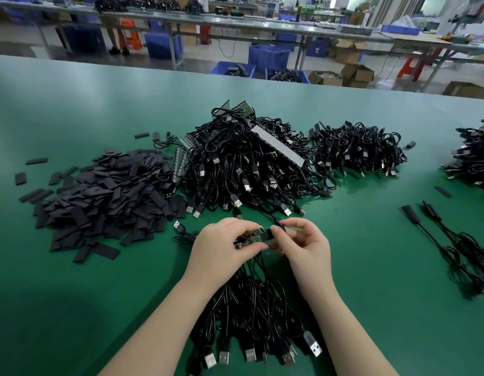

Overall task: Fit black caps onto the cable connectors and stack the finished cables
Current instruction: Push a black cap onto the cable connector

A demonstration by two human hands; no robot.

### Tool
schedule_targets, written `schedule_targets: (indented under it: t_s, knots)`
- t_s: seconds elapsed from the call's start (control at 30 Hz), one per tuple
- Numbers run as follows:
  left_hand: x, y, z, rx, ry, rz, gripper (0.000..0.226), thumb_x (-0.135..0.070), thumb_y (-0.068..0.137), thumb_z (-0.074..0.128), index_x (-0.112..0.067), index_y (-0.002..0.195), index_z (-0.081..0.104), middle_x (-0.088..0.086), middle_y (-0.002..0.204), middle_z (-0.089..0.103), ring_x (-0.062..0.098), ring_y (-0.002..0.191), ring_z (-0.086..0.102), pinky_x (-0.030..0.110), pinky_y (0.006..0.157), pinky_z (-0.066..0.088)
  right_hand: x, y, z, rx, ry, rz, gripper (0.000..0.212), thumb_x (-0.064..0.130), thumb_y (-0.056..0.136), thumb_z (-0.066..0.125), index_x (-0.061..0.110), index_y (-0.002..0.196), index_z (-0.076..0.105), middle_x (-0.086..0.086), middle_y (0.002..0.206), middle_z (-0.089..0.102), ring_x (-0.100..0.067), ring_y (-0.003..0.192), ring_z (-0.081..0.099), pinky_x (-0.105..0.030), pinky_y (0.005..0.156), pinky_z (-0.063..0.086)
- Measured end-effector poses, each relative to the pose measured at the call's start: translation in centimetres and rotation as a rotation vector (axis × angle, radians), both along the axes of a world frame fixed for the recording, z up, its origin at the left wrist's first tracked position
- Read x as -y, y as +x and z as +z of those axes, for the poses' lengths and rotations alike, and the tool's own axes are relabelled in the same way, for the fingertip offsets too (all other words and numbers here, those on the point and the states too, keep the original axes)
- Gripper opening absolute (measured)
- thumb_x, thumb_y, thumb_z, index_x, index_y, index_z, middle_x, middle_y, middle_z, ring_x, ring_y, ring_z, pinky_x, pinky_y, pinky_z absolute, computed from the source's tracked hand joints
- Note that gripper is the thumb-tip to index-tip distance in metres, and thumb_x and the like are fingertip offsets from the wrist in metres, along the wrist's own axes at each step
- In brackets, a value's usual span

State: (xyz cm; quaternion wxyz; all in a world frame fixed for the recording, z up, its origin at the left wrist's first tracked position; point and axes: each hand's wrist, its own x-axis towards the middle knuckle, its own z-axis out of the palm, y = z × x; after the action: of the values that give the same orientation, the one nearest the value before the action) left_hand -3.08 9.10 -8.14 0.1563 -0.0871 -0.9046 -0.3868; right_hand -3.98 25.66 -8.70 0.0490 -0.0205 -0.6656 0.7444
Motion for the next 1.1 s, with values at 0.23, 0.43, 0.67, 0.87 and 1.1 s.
schedule_targets:
  t_s: [0.23,0.43,0.67,0.87,1.1]
  knots:
    - [0.02,-0.03,-0.15,0.005,0.006,0.019,0.024,-0.039,0.087,0.069,-0.037,0.111,0.071,-0.018,0.105,0.069,0.003,0.098,0.061,0.026,0.087,0.050,-0.08,0.11,0.17,0.005,-0.029,0.107,0.020,0.005,0.086,0.074,0.019,0.101,0.071,-0.008,0.073,0.074,-0.018,0.070,0.073,-0.017,0.065,0.052]
    - [0.22,-0.38,-0.38,0.047,0.063,-0.012,0.021,-0.033,0.087,0.070,-0.032,0.108,0.073,-0.016,0.103,0.069,-0.001,0.097,0.059,0.025,0.085,0.050,-0.14,0.17,0.47,-0.055,0.051,0.160,0.034,0.002,0.084,0.075,0.035,0.089,0.079,0.000,0.080,0.077,-0.013,0.075,0.073,-0.016,0.072,0.053]
    - [0.18,-0.45,-0.56,0.062,0.073,-0.015,0.019,-0.038,0.086,0.069,-0.036,0.105,0.072,-0.022,0.100,0.066,-0.004,0.098,0.058,0.020,0.082,0.049,-0.06,0.25,0.32,-0.064,0.097,0.107,0.028,0.003,0.081,0.078,0.030,0.076,0.079,0.002,0.081,0.077,-0.005,0.073,0.070,-0.014,0.068,0.051]
    - [0.22,-0.17,-0.56,0.078,0.187,0.019,0.030,-0.043,0.078,0.076,-0.052,0.100,0.056,-0.035,0.096,0.060,-0.006,0.093,0.057,0.006,0.076,0.043,-0.23,0.05,-0.01,-0.035,0.077,0.009,0.016,0.012,0.085,0.076,0.025,0.075,0.075,-0.004,0.080,0.076,-0.008,0.071,0.068,-0.016,0.066,0.051]
    - [0.10,-0.28,-0.68,-0.014,0.130,0.032,0.021,-0.040,0.080,0.076,-0.040,0.100,0.073,-0.024,0.098,0.069,-0.004,0.097,0.061,0.021,0.085,0.052,-0.23,0.11,0.00,-0.090,0.048,-0.055,0.022,0.013,0.088,0.073,0.029,0.073,0.072,-0.003,0.083,0.077,-0.018,0.083,0.074,-0.018,0.070,0.055]
